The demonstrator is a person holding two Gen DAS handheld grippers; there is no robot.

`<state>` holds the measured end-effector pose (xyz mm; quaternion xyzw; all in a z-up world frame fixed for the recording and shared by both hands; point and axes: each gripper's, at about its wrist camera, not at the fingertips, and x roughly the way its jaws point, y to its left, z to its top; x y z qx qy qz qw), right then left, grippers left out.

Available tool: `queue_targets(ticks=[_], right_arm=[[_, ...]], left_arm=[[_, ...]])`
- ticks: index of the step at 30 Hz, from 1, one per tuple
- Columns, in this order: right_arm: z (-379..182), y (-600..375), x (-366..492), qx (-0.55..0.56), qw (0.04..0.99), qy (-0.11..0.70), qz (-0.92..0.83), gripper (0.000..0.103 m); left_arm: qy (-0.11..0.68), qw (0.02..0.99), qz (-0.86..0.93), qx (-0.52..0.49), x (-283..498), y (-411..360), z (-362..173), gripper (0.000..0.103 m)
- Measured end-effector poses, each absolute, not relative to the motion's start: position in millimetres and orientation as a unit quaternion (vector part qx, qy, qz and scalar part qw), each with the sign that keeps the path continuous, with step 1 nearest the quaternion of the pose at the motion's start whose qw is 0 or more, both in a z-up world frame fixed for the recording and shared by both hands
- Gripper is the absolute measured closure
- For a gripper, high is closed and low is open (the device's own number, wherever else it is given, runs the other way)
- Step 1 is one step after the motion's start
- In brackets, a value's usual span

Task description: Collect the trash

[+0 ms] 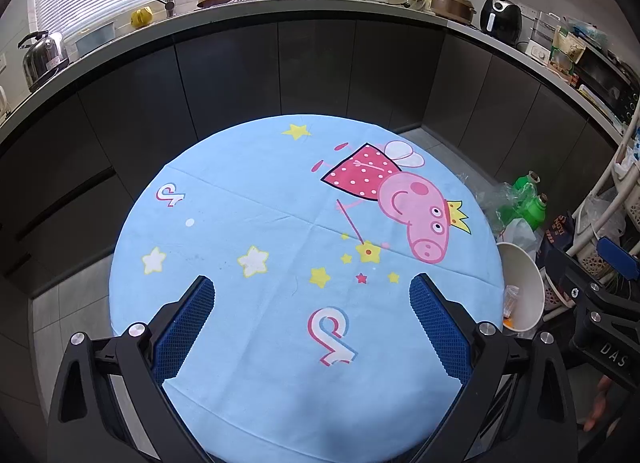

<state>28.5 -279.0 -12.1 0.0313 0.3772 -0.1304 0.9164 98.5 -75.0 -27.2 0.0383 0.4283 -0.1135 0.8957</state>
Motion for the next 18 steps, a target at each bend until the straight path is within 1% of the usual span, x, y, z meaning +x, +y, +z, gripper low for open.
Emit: queue_targets(ticks=[18], right_arm=[[-15.4,-276.7,30.0,0.029,0.916,0.38,-0.126,0.003]], left_arm=[[0.433,0.894,-0.113,0.034,98.6,-74.3,-30.0,0.009]])
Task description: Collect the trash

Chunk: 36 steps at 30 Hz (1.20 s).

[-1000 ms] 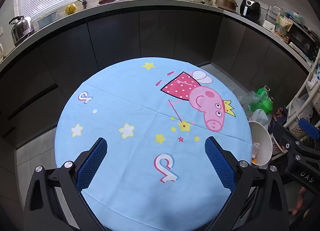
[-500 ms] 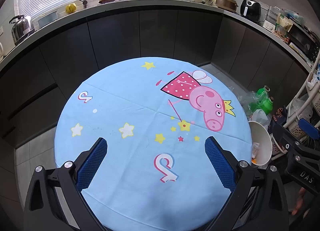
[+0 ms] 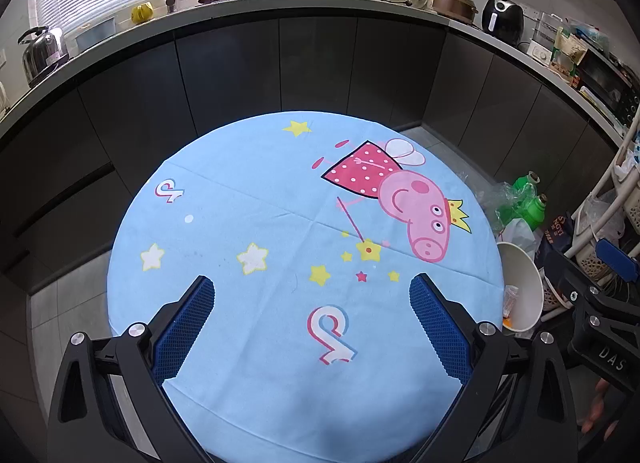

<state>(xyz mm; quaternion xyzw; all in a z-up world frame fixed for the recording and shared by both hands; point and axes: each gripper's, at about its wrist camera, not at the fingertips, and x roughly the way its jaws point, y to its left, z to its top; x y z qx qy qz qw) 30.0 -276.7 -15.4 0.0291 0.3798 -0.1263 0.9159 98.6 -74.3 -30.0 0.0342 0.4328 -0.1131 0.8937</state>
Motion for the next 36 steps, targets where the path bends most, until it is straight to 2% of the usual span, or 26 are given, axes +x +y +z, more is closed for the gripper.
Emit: queue_targets(ticks=[36], right_arm=[[-15.0,-274.3,31.2,0.029,0.916,0.38,-0.126,0.003]], left_arm=[[0.434,0.893,-0.116,0.032,98.2,-74.1,-30.0,0.009]])
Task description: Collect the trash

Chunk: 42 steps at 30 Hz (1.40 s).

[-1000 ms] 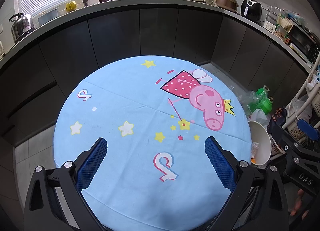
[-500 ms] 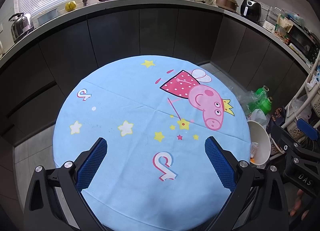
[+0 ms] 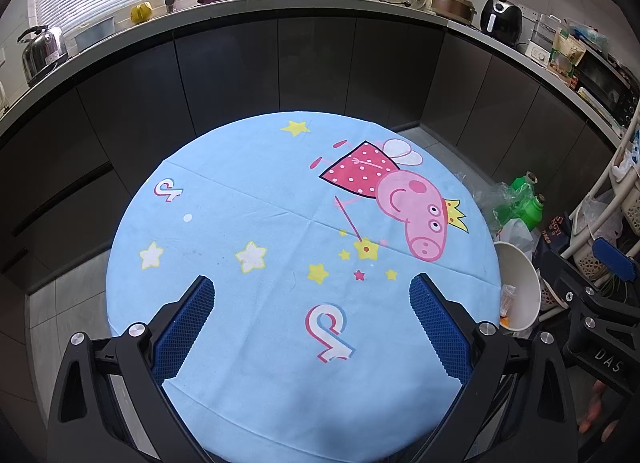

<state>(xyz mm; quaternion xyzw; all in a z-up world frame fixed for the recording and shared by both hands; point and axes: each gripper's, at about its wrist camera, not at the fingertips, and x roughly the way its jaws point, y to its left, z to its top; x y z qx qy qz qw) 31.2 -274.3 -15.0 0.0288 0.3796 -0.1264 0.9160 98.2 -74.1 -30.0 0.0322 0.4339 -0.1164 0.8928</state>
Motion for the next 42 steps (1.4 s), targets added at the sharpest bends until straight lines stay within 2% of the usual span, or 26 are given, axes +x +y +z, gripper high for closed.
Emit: queue_targets(ticks=[42], right_arm=[[-15.2,-272.2,32.4,0.029,0.916,0.38,-0.127,0.003]], left_arm=[[0.432,0.893,-0.121,0.027,97.2,-73.2,-26.9,0.009]])
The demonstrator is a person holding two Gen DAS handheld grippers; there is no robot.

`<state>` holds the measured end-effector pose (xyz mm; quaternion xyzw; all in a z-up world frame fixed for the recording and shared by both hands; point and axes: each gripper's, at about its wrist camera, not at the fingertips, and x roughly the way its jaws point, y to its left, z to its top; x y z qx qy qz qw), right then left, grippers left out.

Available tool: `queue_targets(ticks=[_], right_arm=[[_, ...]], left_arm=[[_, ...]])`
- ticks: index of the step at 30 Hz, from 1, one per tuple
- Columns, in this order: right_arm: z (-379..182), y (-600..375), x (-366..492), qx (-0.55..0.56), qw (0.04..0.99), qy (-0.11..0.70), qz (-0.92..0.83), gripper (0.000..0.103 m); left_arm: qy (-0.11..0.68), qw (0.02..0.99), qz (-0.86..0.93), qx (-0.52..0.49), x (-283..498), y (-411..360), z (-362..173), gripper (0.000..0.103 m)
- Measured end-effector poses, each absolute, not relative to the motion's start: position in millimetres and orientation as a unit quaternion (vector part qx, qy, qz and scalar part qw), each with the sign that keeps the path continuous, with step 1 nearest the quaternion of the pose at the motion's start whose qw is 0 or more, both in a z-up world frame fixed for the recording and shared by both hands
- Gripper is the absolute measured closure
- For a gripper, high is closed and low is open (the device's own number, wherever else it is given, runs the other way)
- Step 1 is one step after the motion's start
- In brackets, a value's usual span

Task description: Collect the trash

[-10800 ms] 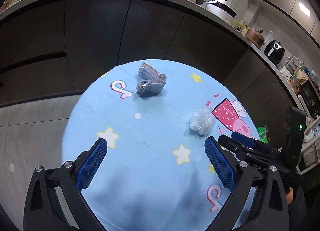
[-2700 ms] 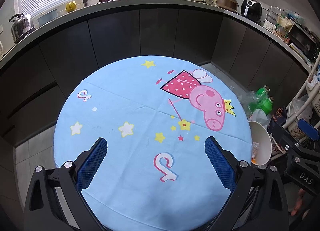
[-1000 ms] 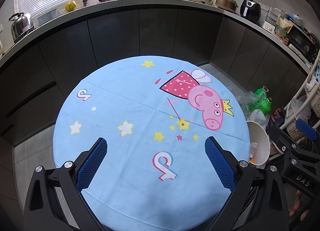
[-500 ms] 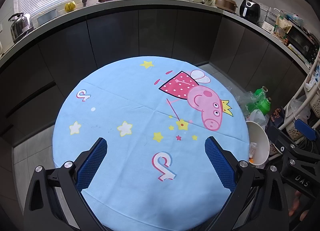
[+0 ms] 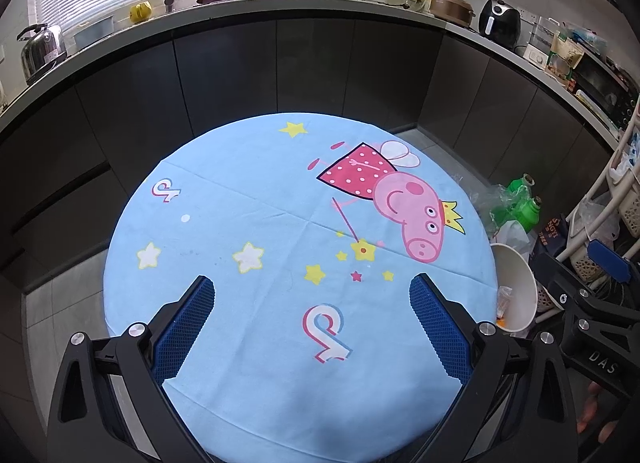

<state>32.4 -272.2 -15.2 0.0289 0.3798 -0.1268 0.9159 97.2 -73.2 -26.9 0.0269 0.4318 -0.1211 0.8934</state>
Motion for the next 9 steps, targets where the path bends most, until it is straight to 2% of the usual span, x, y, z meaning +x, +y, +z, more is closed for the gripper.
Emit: queue_targets(ticks=[9], right_arm=[[-15.1,-272.5,32.0,0.029,0.916,0.38,-0.126,0.003]], left_arm=[[0.432,0.893,-0.12,0.031,96.8,-74.7,-27.2,0.009]])
